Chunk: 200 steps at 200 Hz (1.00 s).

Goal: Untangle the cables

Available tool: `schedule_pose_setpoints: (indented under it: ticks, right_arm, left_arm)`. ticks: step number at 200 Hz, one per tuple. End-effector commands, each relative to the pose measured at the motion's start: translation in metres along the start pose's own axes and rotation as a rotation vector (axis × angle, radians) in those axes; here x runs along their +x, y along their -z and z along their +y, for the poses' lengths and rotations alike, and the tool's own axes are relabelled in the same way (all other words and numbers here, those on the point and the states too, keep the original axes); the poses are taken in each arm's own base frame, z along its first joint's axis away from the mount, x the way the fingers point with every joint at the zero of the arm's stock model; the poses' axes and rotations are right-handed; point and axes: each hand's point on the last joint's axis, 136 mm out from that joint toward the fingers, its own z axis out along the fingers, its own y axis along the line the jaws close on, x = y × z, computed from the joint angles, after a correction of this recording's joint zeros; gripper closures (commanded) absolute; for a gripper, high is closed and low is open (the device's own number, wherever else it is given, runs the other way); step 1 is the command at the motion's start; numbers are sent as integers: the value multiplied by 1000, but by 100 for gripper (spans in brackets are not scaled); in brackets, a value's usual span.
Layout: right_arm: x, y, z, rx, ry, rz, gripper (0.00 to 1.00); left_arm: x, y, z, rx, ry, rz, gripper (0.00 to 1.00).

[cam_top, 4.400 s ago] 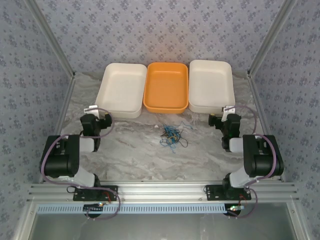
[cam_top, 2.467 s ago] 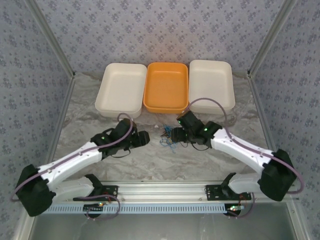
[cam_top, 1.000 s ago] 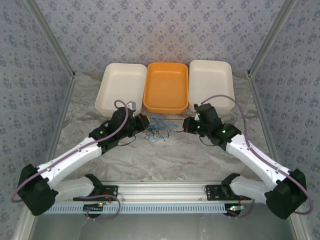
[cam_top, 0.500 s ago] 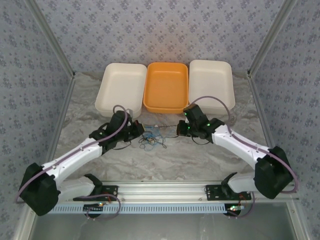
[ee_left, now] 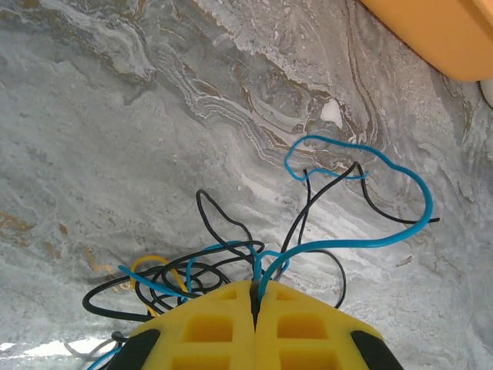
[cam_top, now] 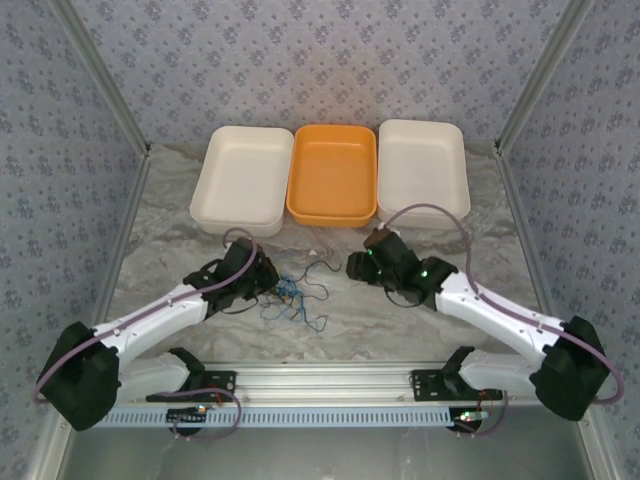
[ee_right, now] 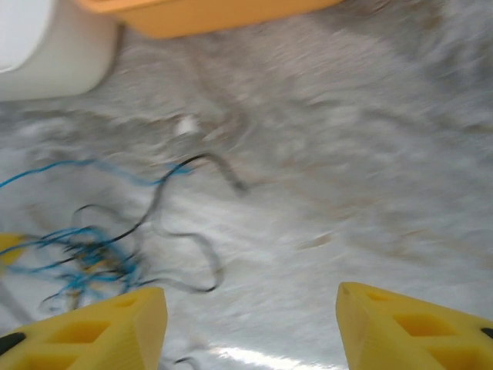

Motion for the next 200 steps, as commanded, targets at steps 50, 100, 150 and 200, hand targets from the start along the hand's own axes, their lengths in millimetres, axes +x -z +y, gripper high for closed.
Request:
schedule_pose_setpoints:
  ticks: [50,100,150,200]
  right_arm:
    - [78,-90,107,-153,76,135,38]
    - [90,-118,122,-144,93,156,43]
    - [66,-113,58,20,103,97,100]
    - [40,-55,11,141,220,54,100]
  left_arm:
    - [-6,16,-22,95,24,-22,100]
    - [-7,24,-22,103,20,-30,100]
    - [-31,59,-24,89,8,-96,100]
    - [-67,99,-6,71,66,-199,100]
